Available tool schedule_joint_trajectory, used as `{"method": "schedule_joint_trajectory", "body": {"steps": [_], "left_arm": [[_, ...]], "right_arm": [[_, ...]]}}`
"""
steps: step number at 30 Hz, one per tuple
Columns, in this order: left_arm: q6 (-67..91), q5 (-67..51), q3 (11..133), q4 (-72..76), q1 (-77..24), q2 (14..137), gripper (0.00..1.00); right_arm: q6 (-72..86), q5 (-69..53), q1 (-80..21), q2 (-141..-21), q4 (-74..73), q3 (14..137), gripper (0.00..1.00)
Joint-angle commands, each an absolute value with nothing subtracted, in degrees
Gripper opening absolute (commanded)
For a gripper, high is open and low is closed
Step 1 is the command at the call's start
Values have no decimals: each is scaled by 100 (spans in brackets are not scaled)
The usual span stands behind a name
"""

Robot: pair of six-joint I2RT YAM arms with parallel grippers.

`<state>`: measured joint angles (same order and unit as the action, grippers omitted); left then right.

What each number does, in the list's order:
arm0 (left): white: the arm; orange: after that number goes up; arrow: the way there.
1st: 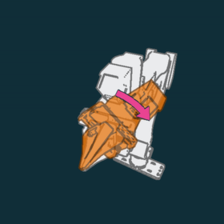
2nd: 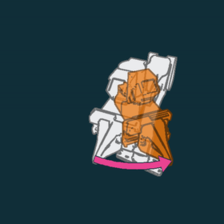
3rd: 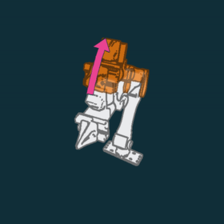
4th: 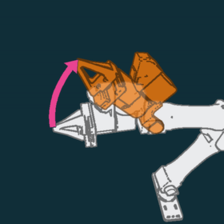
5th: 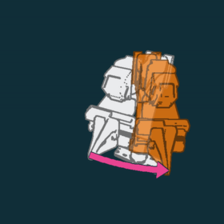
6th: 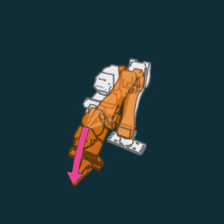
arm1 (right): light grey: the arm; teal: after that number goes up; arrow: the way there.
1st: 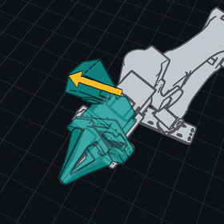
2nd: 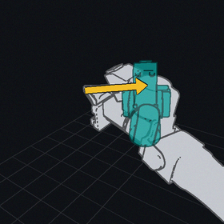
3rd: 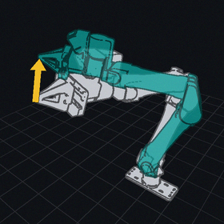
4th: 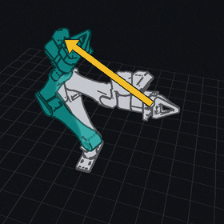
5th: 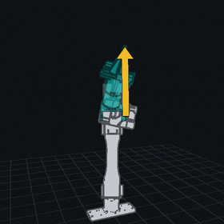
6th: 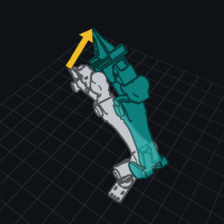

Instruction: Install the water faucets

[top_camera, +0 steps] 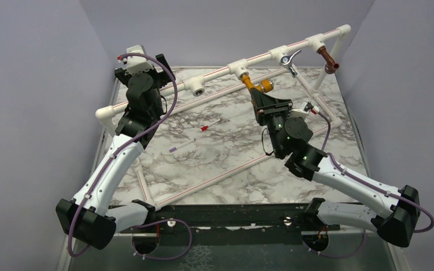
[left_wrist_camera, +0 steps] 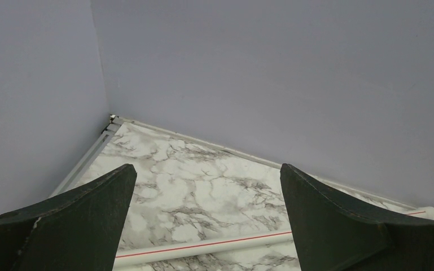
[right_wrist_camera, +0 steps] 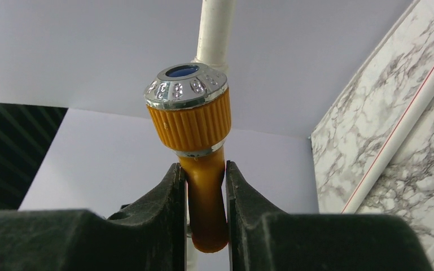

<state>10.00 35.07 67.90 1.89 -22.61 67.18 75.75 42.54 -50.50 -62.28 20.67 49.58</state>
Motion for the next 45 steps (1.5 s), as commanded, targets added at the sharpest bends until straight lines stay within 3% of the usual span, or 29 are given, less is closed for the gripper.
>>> {"method": "schedule_joint_trajectory", "body": {"steps": [1,24,29,34,45], "left_arm": [[1098,3004,6161,-1942,-2540,6848,99],[1081,3053,6149,-1942,-2593,6840,99],[1073,3066,6143,-1942,-2592,6847,99],[1072,3059,6144,-1947,-2593,6875,99],[1072,3041,6144,-1942,-2601,6886,99]], "right_arm": [[9270,4299,-4966,-6489,1108,4851,1],[10216,3678,-4963,-6444,826,4726,1],[10123,3763,-4961,-6354,782,4709,7],[10083,3789,-4961,-6330,846,4680,30],[9794,3832,-4959,-6253,1173,4599,58]]}}
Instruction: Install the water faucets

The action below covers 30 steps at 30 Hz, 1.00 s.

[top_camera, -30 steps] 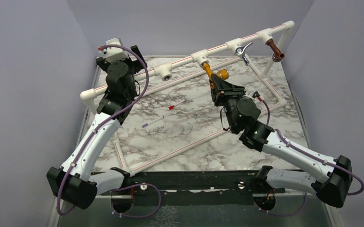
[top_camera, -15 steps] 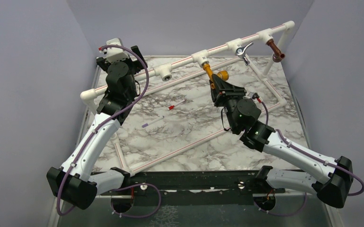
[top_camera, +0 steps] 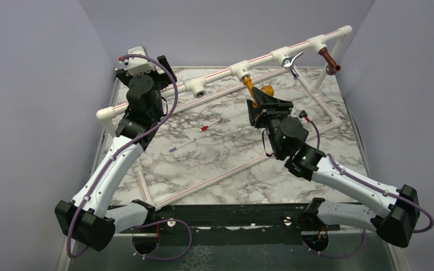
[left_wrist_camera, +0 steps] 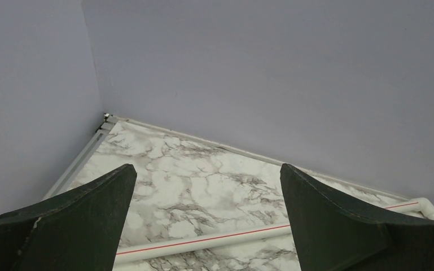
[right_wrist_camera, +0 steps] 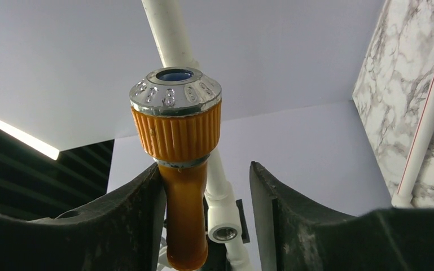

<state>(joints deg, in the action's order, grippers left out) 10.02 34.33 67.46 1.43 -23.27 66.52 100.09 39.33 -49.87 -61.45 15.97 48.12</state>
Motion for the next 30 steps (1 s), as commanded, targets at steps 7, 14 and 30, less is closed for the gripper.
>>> {"method": "schedule_joint_trajectory", "body": {"steps": [7,14,30], "left_arm": [[1072,3065,6141,-1949,-2602,6899,99],[1057,3091,6134,-1951,-2602,6900,99],[1046,3135,6134,-1951,-2602,6953,99]], "right_arm": [[9393,3726,-4960,-6085,1662,4380,72],[8614,3600,-4966,-5691,2089,4205,77],[6699,3661,-4961,-4390,1341,4085,76]]}}
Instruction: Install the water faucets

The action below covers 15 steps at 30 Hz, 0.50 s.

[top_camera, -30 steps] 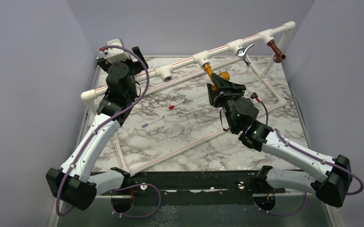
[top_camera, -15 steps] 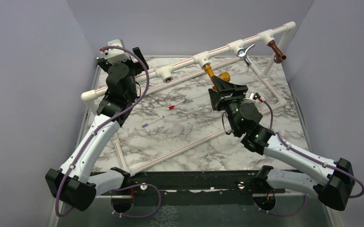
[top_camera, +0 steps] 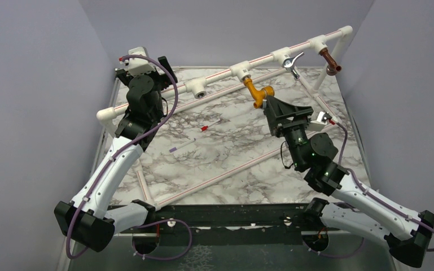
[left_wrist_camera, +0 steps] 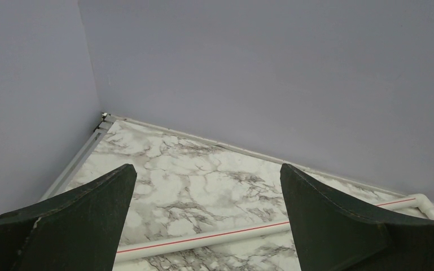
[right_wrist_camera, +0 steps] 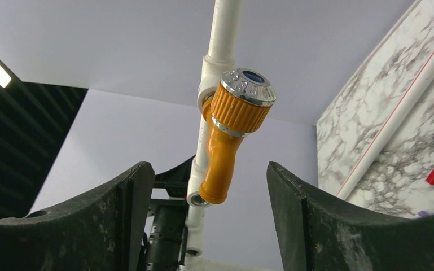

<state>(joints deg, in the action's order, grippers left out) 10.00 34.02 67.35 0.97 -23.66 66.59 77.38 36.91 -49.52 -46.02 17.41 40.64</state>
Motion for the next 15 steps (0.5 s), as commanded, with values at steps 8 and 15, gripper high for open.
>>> {"method": "schedule_joint_trajectory", "body": {"steps": [8,15], "left_arm": [[1046,3149,6135,-1951,-2602,6964,99],[1055,3092,6144,-1947,-2602,7004,99]], "right_arm": [[2996,2680,-4966,-3653,1812,3973,76],[489,2342,-4966,-3450,883,4352,74]]}}
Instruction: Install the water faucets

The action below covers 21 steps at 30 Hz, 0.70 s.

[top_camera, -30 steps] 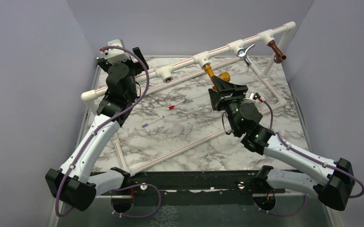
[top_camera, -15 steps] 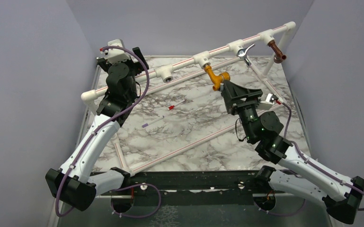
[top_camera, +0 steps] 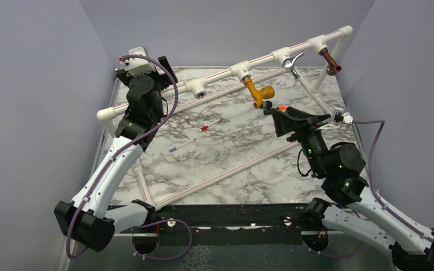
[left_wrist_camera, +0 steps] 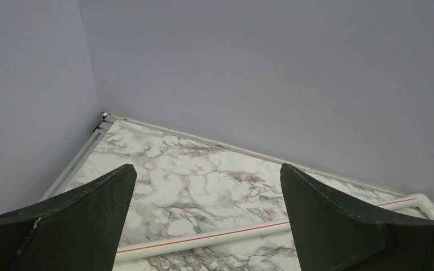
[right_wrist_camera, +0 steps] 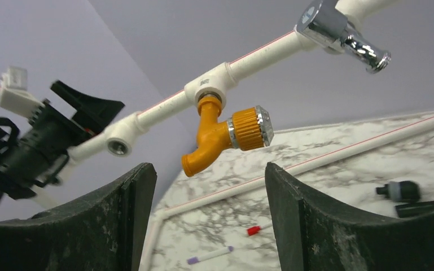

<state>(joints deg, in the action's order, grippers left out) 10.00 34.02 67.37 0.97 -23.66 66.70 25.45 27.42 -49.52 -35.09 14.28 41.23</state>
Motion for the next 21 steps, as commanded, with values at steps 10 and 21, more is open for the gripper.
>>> {"method": "schedule_joint_trajectory", "body": {"steps": [10,21], "left_arm": [[1072,3067,6144,-1949,-2602,7028,99],[1105,2982,6145,-1951,-2602,6980,99]], "right_arm": [[-3417,1429,-4965,-3270,653,4308,78],[-6111,845,-4966,-3722,268,4312,81]]}}
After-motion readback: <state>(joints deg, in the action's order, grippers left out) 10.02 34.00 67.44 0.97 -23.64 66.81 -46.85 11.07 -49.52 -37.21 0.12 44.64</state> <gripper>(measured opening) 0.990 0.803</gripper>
